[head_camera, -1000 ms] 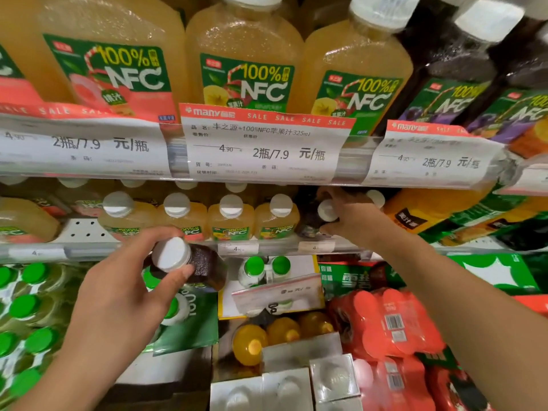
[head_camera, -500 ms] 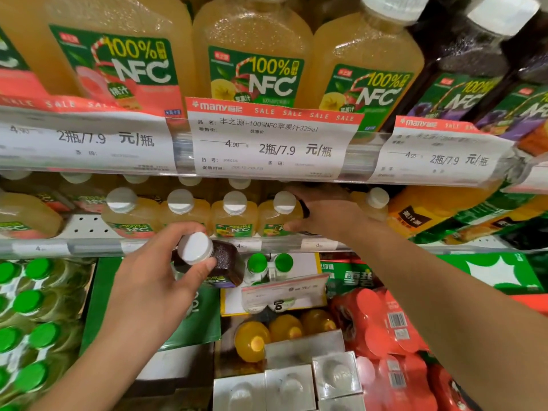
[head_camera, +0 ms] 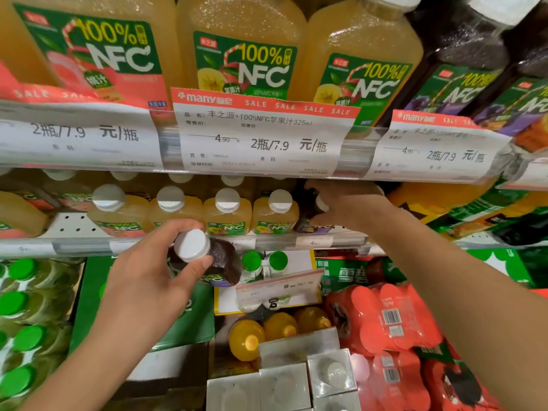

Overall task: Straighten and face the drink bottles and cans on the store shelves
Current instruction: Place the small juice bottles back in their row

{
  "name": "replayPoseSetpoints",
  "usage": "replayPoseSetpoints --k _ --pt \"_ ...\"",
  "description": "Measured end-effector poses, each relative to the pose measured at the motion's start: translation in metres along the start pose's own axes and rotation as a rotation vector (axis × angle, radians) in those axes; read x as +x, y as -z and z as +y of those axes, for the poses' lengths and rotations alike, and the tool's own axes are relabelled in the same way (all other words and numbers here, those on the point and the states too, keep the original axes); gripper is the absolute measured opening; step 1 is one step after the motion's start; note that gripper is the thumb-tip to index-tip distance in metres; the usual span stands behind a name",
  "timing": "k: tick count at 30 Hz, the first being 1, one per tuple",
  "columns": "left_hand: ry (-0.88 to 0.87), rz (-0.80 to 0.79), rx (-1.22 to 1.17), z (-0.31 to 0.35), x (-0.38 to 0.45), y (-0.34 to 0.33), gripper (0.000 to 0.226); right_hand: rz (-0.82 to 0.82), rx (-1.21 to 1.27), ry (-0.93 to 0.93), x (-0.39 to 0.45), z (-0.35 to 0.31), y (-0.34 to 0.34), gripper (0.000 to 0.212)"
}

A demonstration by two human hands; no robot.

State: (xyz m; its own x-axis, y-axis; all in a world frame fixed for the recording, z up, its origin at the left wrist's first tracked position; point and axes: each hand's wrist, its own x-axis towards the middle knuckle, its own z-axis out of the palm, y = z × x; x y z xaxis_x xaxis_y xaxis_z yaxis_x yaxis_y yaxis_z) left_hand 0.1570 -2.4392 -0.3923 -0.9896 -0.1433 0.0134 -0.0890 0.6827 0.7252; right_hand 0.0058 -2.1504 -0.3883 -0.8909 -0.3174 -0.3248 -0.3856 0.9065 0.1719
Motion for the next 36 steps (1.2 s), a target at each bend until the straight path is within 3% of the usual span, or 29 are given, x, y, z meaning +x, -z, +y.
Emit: replayPoseSetpoints --k 4,10,13,17,20,23,28,33,36 --pt "0.046 -0.013 -0.013 0.000 0.005 -0.006 0.040 -0.131 0.118 -0.082 0.002 0.009 -0.002 0.066" --pt "0.037 -0.012 -0.040 0.008 0.008 -0.008 0.039 -0.082 0.157 -0.057 -0.008 0.013 0.001 0.068" --pt "0.042 -0.012 -0.048 0.007 0.007 -0.007 0.039 0.079 0.159 -0.073 -0.034 0.033 0.008 0.028" --pt "0.046 -0.005 -0.041 0.005 0.005 -0.007 0.038 -0.010 0.012 -0.210 -0.042 0.072 0.001 0.029" --pt "0.044 0.003 -0.019 0.007 0.002 -0.007 0.039 -0.064 0.105 -0.232 -0.037 0.073 -0.011 0.021" --pt "0.039 0.002 -0.020 0.010 -0.002 -0.006 0.041 0.007 0.107 -0.230 -0.035 0.074 -0.026 0.032" --pt "0.039 -0.014 -0.034 0.007 -0.004 -0.004 0.042 0.204 0.012 -0.212 -0.059 0.068 -0.030 0.018" --pt "0.051 0.013 -0.045 0.001 -0.006 0.000 0.040 0.453 0.110 -0.089 -0.099 0.049 -0.010 0.038" --pt "0.050 0.026 -0.042 -0.004 -0.009 0.007 0.040 0.483 0.159 -0.021 -0.123 0.022 0.006 0.041"
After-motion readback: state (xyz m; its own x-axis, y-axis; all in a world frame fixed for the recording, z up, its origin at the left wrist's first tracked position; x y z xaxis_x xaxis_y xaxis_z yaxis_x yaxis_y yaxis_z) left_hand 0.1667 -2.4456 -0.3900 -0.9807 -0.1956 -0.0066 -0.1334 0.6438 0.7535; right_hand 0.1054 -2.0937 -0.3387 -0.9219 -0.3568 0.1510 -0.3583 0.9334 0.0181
